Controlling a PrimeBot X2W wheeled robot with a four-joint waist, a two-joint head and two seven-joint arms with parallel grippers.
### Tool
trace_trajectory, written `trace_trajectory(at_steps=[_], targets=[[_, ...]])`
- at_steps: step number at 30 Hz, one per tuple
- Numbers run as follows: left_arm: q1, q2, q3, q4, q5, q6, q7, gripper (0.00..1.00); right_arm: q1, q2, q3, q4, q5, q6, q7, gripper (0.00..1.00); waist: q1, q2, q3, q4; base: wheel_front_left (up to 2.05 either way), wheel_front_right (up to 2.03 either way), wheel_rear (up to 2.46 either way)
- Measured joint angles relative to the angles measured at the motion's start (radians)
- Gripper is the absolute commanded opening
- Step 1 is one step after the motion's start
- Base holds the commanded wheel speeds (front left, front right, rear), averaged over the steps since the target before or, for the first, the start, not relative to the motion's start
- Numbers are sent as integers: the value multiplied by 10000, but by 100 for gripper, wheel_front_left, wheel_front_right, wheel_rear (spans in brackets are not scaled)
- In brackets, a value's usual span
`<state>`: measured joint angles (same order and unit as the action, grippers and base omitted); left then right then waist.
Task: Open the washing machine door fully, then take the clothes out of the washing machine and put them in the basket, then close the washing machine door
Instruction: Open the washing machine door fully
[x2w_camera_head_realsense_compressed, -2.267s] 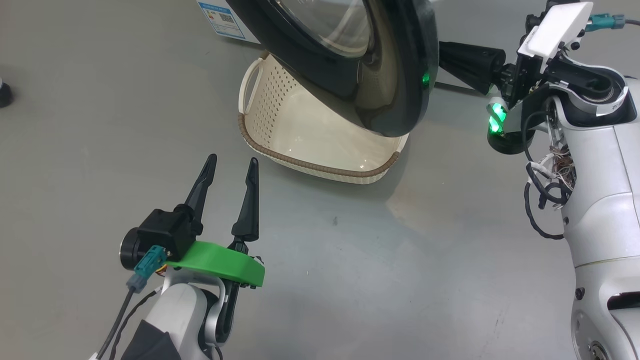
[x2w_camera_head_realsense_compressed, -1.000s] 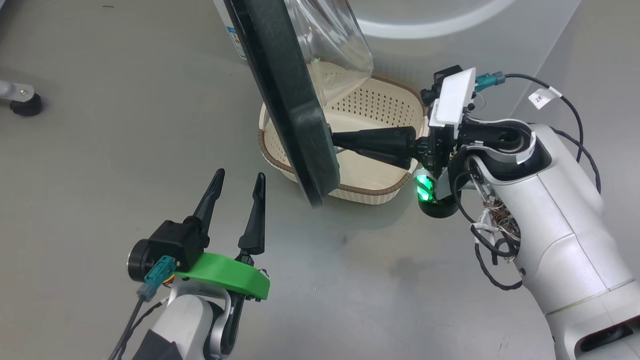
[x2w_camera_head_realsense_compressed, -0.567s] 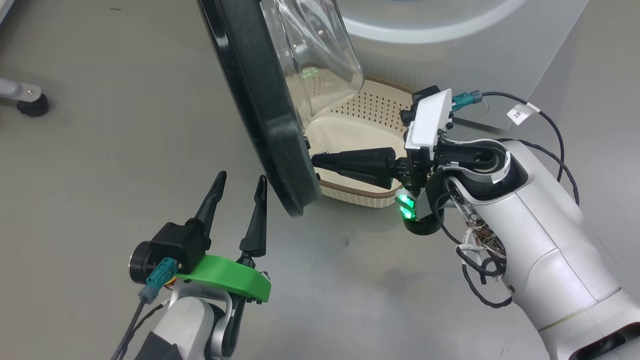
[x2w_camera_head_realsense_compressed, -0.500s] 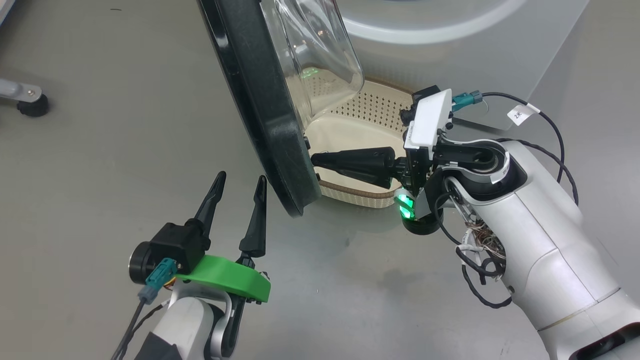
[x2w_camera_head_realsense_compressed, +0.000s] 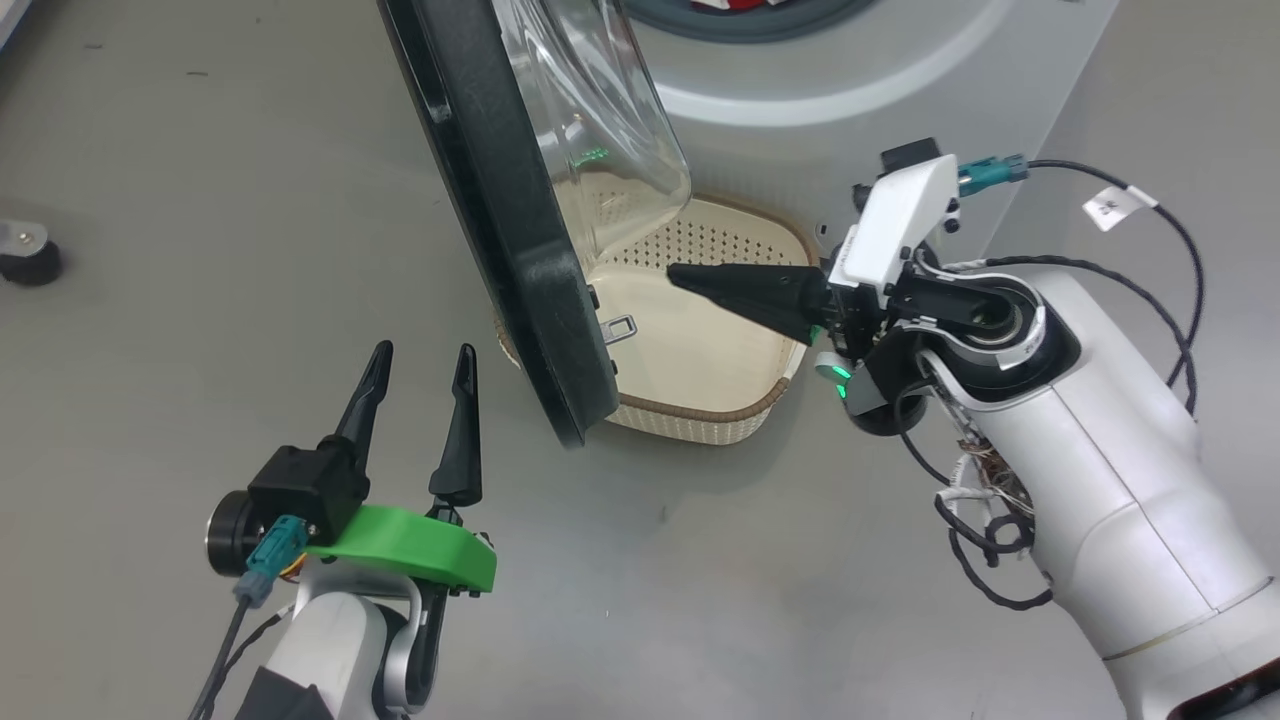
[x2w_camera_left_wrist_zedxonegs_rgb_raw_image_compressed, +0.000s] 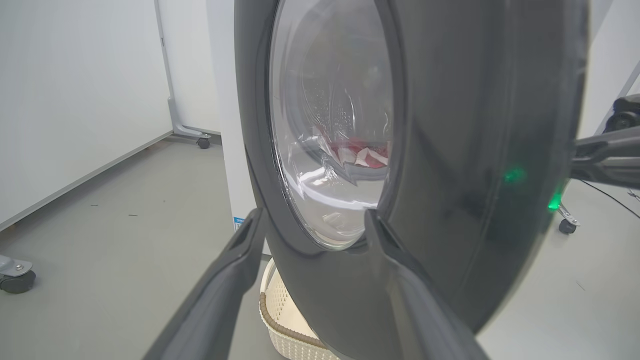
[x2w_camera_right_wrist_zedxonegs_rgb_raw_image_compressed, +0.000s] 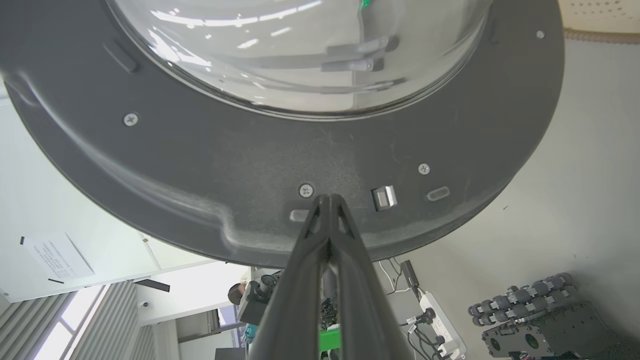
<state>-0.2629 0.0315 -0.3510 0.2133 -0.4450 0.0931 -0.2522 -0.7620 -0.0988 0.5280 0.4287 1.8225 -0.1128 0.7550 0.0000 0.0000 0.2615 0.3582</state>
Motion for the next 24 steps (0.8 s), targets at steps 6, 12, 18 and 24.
trace_trajectory(at_steps=[6, 12, 18, 24], targets=[[192, 0, 326, 134, 384, -2, 0, 100, 278, -955, -2, -326, -1530, 984, -1273, 0, 0, 0, -399, -365, 0, 0, 0], [497, 19, 698, 245, 518, -23, 2, 100, 533, -2215, 700, -744, -4234, 1979, -2734, 0, 0, 0, -801, -839, 0, 0, 0], [800, 27, 982, 322, 616, -107, 2, 100, 960, -3081, 1137, -1154, -6598, 2173, -4535, 0, 0, 0, -1146, -1365, 0, 0, 0], [930, 59, 1289, 320, 685, -192, 2, 100, 1759, -3701, 1440, -1281, -8381, 2138, -6263, 0, 0, 1, -1427, -1834, 0, 0, 0]])
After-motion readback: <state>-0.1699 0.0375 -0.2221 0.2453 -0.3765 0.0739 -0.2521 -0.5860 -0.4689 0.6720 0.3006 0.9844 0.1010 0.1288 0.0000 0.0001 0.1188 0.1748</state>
